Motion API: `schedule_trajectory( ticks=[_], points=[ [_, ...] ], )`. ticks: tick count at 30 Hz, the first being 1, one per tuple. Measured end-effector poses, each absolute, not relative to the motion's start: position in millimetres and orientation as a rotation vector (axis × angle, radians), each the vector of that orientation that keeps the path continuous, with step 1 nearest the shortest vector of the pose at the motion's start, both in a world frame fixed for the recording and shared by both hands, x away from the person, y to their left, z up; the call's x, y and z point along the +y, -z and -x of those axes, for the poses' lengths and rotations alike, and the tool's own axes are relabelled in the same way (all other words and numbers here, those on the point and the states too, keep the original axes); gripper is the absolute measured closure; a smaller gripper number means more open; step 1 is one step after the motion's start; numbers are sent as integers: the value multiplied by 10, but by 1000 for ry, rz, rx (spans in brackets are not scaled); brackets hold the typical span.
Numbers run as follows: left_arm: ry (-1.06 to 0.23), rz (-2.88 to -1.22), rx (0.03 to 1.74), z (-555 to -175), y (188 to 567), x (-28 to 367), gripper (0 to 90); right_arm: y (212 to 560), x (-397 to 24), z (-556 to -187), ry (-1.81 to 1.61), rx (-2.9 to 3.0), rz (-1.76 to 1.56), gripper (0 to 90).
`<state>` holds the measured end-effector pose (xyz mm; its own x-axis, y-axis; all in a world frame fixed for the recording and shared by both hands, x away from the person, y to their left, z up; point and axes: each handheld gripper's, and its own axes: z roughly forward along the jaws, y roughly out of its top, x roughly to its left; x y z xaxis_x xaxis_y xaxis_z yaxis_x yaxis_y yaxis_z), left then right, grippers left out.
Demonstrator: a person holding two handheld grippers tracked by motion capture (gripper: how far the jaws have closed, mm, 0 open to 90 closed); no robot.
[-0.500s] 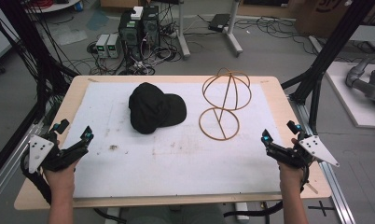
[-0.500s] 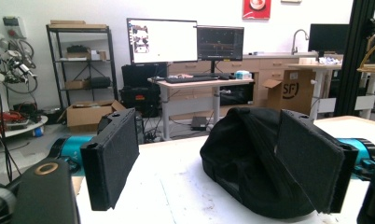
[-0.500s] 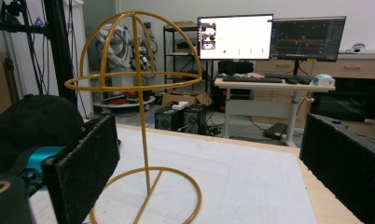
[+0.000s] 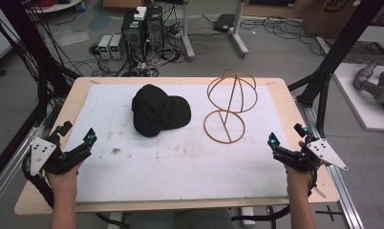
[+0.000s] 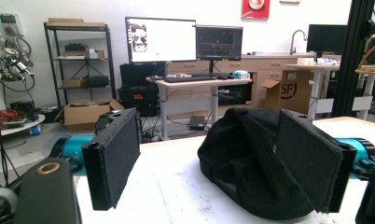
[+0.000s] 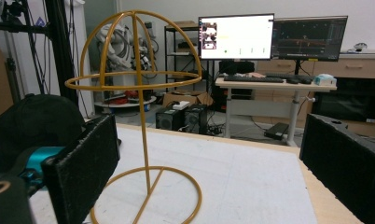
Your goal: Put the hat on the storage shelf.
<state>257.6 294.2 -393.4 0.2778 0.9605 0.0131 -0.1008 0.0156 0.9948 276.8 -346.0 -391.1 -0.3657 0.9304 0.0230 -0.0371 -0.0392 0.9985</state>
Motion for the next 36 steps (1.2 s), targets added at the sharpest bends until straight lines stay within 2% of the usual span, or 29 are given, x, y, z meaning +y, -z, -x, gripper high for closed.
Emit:
schedule_trajectory(
  ticks=[19, 36],
  points=[
    [-923, -1346, 853, -2815, 3764, 2673, 221, 3873, -3536, -2726, -1547, 1398, -1023, 44],
    [-902, -1388, 859, -3174, 3691, 2368, 252, 3878, -3526, -2735, -1548, 1407, -1012, 44]
  ],
)
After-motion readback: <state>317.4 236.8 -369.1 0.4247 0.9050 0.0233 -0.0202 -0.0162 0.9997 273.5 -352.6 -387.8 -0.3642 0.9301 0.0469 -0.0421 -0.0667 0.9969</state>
